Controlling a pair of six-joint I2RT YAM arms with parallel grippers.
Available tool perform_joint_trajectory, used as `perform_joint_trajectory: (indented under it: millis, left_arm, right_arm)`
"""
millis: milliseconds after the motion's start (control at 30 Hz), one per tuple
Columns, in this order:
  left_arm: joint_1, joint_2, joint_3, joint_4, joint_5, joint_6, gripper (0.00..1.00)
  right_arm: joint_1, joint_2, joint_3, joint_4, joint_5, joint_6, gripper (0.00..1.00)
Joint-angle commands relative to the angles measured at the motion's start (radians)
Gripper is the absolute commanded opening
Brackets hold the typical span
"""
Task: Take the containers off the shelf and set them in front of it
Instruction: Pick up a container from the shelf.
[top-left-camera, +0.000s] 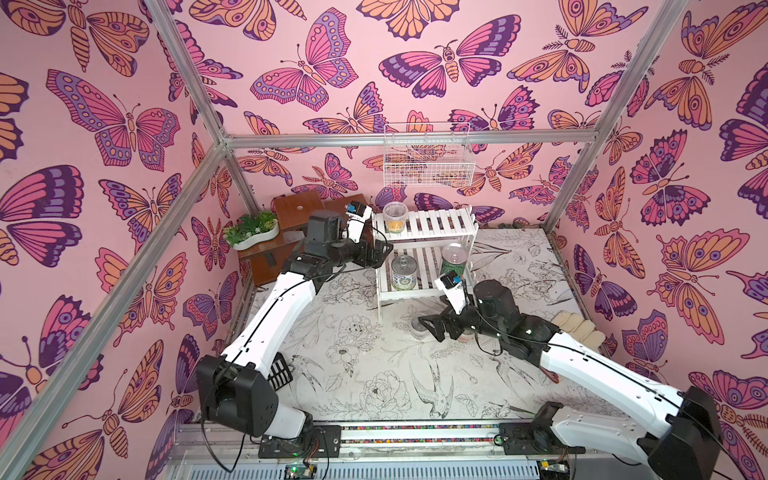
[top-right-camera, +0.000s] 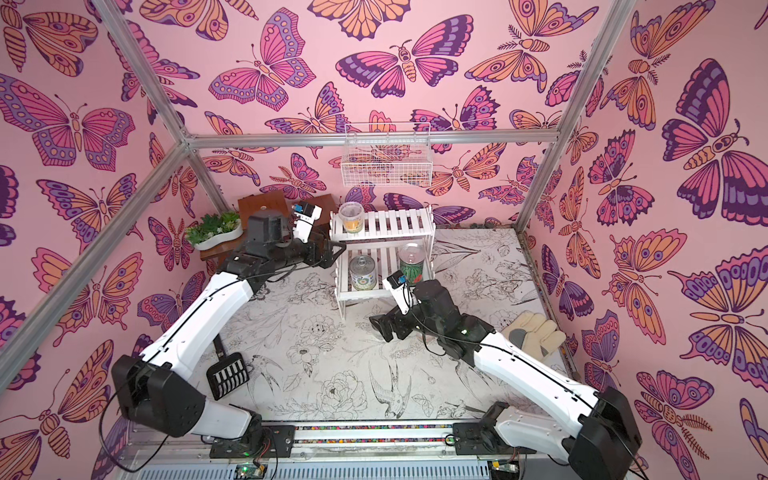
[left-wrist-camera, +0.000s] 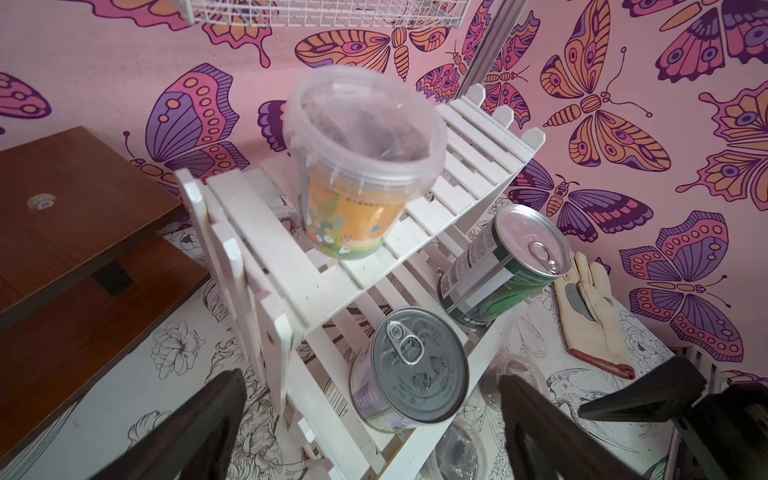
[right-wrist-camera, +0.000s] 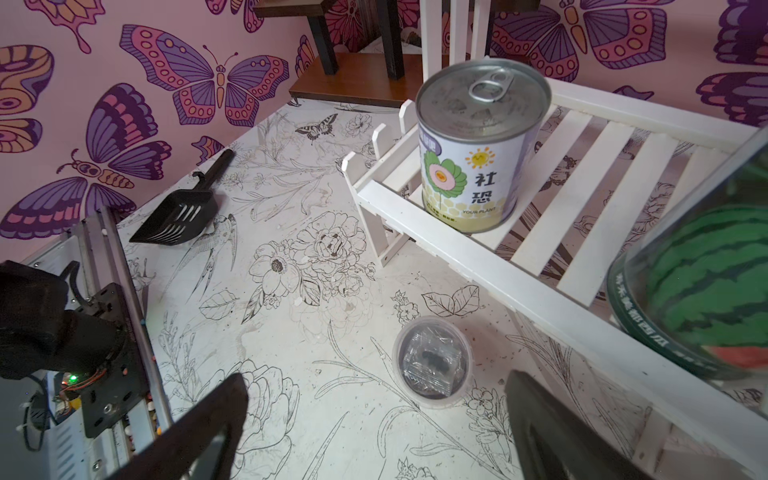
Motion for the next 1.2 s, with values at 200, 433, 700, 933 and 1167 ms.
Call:
perform_joint_trajectory:
  millis: [200, 433, 700, 933, 1167]
  left_arm:
    - [0.004, 0.102, 0.146, -0.034, 0.066, 0.064, 0.99]
    - [-0.001, 0.164, 0.211, -0.038, 0.057, 0.078, 1.00]
    - [-0.014, 0.238, 0.306, -0.060, 0.047, 0.105, 1.00]
    - [-0.034, 0.300, 0.380, -0.070, 0.034, 0.119, 1.00]
    - [-0.052, 0.343, 0.425, -0.072, 0.007, 0.128, 0.98]
  right_arm:
    - [-0.056, -0.067, 0.087, -0.163, -0.018, -0.013, 1.00]
    - [-0.121, -0.085, 0.105, -0.180, -0.060, -0.014, 0.99]
    - [-0.165, -0.078, 0.115, -0.182, -0.084, -0.016, 0.99]
    - [-0.188, -0.071, 0.124, -0.187, -0.088, -0.017, 0.99]
    - [-0.206, -0.066, 0.130, -0.198, -0.096, -0.021, 0.99]
